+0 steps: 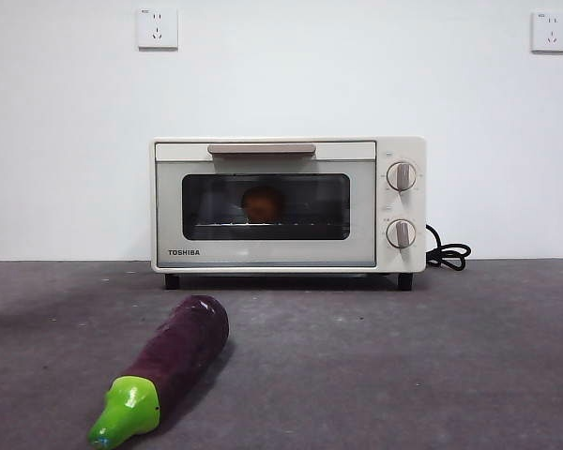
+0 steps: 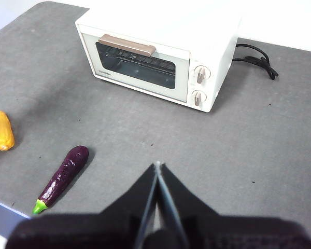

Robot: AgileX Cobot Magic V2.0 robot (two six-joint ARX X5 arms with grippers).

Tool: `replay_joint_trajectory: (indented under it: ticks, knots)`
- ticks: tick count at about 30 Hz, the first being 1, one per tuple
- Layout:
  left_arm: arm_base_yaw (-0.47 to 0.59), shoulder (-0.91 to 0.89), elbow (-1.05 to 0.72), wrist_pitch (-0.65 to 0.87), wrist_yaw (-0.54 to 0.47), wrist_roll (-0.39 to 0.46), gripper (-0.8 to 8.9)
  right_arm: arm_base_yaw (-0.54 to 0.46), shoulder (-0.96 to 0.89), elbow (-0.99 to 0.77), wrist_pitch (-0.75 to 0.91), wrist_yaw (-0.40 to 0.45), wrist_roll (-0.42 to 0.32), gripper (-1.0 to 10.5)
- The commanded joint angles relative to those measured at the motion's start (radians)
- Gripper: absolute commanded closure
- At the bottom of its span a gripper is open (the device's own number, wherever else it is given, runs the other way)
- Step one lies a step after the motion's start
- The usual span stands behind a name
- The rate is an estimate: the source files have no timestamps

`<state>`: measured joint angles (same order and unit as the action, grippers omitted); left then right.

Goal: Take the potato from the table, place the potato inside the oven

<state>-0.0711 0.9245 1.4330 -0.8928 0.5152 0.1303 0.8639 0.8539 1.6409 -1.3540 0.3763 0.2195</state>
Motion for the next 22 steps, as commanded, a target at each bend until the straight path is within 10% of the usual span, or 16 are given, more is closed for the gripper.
replay_joint_trajectory:
  ticks: [1,11,22]
  knots:
    - [-0.001,-0.061,-0.016,-0.063,-0.109,0.161,8.18,0.001,0.001,-0.002,-0.021,0.003,-0.006,9.5]
    - [-0.001,-0.349,-0.405,0.296,-0.209,0.187,8.18,0.001,0.001,-0.002,-0.021,0.003,-0.006,9.5]
    - [0.021,-0.651,-0.998,0.671,-0.309,-0.008,8.18,0.001,0.001,-0.002,-0.021,0.003,-0.006,9.5]
